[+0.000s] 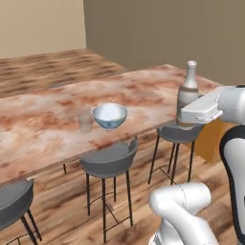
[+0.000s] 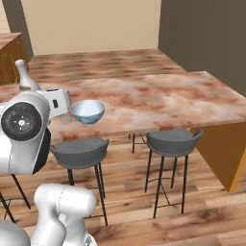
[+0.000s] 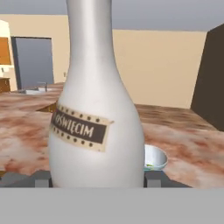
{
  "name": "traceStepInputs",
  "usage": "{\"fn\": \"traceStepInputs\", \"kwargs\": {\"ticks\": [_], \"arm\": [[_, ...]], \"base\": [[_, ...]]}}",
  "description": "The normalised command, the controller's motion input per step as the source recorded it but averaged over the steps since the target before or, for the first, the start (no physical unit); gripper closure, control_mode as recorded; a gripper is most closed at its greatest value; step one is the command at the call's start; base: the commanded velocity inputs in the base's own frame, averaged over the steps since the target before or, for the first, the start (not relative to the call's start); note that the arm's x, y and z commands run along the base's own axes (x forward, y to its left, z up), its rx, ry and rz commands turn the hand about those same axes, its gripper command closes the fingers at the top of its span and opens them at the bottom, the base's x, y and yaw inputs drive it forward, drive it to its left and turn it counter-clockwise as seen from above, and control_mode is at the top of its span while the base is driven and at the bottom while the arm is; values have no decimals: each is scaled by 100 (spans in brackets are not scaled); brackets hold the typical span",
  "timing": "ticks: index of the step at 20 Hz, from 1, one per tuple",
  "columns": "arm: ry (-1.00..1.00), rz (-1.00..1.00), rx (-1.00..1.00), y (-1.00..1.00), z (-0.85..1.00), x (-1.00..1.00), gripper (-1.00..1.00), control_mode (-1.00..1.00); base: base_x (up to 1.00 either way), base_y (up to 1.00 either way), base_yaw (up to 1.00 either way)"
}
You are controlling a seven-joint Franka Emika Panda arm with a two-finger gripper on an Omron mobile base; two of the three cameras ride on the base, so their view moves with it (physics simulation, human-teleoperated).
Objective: There is a bowl on the dining counter. Grab a lemon wedge from the fridge and place it in the bowl. Then get the liquor bottle and glass cup from the cabinet and place them next to the bowl.
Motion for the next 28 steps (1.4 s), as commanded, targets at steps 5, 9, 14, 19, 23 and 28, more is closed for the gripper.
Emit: {"fn": "traceStepInputs", "kwargs": {"ticks": [5, 9, 14, 19, 23, 28], "arm": [[0, 0, 0, 0, 0, 0, 100, 100], [0, 0, 0, 0, 0, 0, 100, 100], [0, 0, 0, 0, 0, 0, 100, 100], [1, 1, 3, -34, 0, 23, 100, -100], [6, 0, 10, -100, 0, 76, 100, -100], [13, 2, 6, -100, -11, 98, 100, -100]], "base": [[84, -40, 56], [83, -31, 52], [73, -35, 40], [31, -27, 5], [0, 0, 0], [0, 0, 0]]}}
